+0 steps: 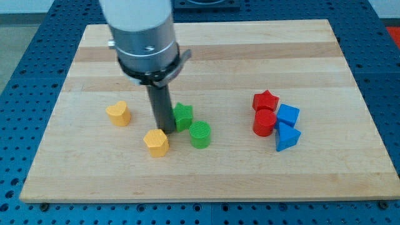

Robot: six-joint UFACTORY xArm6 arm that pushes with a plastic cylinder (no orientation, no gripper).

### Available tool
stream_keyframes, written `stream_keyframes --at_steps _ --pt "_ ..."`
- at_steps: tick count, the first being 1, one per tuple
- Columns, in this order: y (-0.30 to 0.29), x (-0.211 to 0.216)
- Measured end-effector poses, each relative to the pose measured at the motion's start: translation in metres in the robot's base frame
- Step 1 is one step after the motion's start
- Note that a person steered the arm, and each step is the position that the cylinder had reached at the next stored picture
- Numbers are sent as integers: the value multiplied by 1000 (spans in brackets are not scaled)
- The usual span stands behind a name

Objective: Place the green star close to the group of blocks

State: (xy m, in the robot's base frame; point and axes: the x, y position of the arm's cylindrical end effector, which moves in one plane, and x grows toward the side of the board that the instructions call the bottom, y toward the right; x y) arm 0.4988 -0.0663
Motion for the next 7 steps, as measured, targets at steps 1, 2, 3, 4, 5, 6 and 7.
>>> stream_keyframes --at_steps 1,2,3,4,5,6,7 --pt "29 -2" --pt "39 -2" --pt "43 -2" --pt "84 -2" --pt "87 -2" --pt "84 -2" --pt "36 -2"
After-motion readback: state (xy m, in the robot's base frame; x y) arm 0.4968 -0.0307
